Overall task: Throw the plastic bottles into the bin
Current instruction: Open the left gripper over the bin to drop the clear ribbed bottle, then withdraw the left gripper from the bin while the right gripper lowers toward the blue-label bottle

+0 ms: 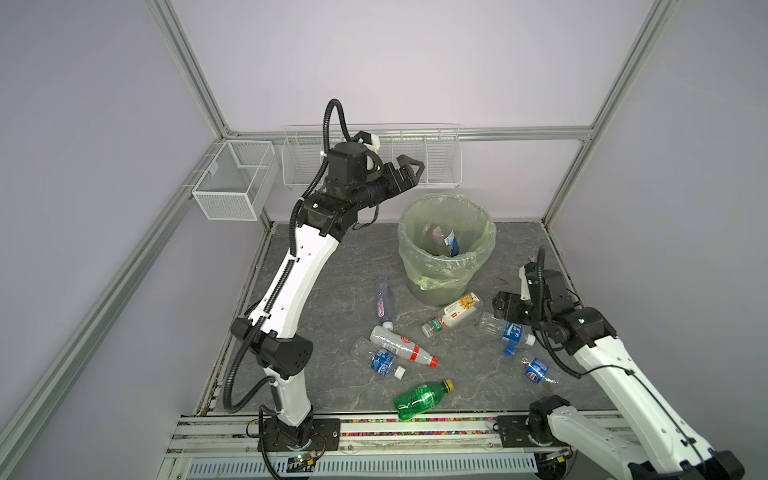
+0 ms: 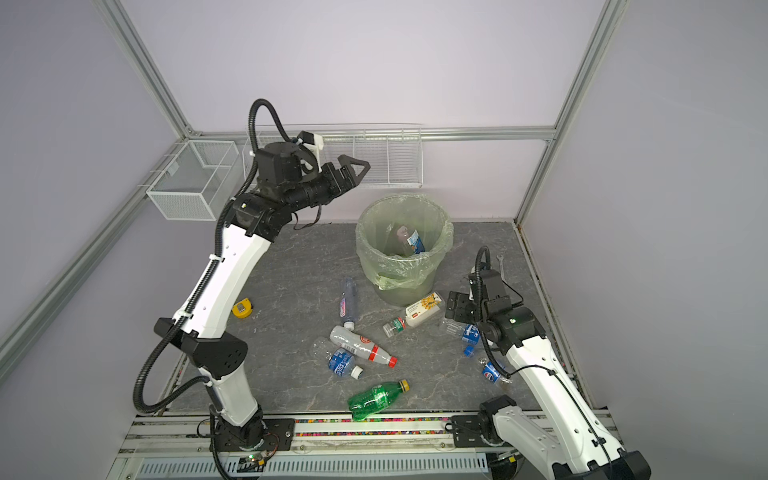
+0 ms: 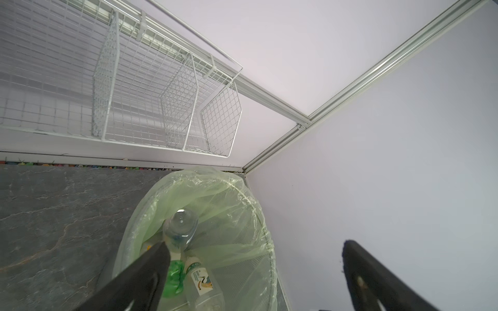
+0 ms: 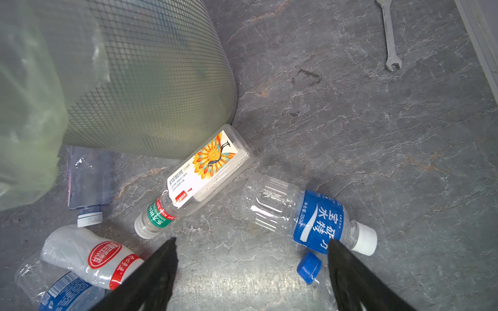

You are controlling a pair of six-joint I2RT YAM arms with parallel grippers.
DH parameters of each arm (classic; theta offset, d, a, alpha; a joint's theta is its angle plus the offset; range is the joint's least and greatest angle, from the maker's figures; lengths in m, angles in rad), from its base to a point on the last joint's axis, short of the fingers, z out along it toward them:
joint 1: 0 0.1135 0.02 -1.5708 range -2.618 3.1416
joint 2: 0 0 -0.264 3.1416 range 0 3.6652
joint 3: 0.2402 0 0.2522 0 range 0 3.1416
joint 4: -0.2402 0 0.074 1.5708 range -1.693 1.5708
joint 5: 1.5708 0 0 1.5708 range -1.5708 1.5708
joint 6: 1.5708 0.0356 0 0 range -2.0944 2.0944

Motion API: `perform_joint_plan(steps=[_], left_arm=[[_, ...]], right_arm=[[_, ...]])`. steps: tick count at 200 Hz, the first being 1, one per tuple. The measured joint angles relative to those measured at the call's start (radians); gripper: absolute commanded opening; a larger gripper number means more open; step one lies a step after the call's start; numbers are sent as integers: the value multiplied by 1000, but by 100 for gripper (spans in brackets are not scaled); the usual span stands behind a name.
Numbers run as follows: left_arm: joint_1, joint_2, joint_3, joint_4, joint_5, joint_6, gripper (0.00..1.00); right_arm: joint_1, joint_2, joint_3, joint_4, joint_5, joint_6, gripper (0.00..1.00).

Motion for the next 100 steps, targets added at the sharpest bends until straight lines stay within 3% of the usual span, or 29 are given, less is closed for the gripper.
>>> perform_joint_plan(steps=[100], left_arm=[[128,-215,-491,119,22,-8,100]], right_arm=[[-5,0,6,-72,-4,1,88]])
